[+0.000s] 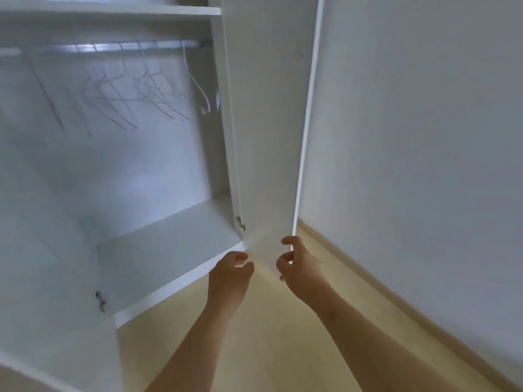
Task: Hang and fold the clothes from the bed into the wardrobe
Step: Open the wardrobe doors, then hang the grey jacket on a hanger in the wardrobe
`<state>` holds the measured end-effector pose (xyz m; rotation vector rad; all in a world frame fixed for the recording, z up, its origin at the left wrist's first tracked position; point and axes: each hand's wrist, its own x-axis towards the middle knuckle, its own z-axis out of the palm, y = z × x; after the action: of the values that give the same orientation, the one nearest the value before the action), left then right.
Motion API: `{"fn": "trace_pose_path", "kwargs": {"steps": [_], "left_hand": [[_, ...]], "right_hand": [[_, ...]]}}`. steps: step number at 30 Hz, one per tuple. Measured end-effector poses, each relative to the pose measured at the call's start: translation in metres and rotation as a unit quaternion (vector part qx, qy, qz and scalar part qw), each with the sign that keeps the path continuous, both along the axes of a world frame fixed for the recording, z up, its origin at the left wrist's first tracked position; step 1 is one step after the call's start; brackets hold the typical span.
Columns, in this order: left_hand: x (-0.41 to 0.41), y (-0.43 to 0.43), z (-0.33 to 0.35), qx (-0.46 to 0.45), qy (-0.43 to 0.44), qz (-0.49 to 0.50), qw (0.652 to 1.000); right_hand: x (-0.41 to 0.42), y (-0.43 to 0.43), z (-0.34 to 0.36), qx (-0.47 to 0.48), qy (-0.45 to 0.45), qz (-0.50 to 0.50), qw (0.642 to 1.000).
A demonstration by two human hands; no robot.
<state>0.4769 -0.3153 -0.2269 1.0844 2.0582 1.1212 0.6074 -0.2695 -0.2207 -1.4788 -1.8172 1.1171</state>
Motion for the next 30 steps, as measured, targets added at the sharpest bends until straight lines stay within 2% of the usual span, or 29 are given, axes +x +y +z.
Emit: {"fn": "trace_pose_path", "kwargs": {"steps": [3,7,10,16,20,24,27,30], "left_hand": [[0.058,0.019,-0.023,-0.040,0.016,-0.120,0.992],[0.129,0.036,-0.044,-0.090,0.018,-0.257,0.962],[0.181,0.039,-0.061,-0.120,0.031,-0.344,0.931],[0.278,0.006,-0.091,-0.172,0.080,-0.515,0.836],[0.325,-0.036,-0.104,-0.176,0.100,-0.603,0.772],[0.370,-0.083,-0.106,-0.177,0.100,-0.660,0.724],[0.411,-0.124,-0.104,-0.165,0.105,-0.693,0.694],[0.450,-0.162,-0.102,-0.153,0.116,-0.707,0.680]], "right_hand": [[0.064,-0.010,-0.020,-0.046,0.011,-0.108,0.993],[0.130,-0.036,-0.048,-0.110,0.019,-0.232,0.966],[0.172,-0.061,-0.063,-0.135,0.029,-0.336,0.932],[0.237,-0.139,-0.095,-0.182,0.042,-0.519,0.834],[0.264,-0.201,-0.106,-0.206,0.062,-0.599,0.771],[0.290,-0.262,-0.108,-0.204,0.089,-0.655,0.722],[0.317,-0.308,-0.108,-0.193,0.113,-0.694,0.684],[0.344,-0.351,-0.107,-0.191,0.130,-0.717,0.658]]}}
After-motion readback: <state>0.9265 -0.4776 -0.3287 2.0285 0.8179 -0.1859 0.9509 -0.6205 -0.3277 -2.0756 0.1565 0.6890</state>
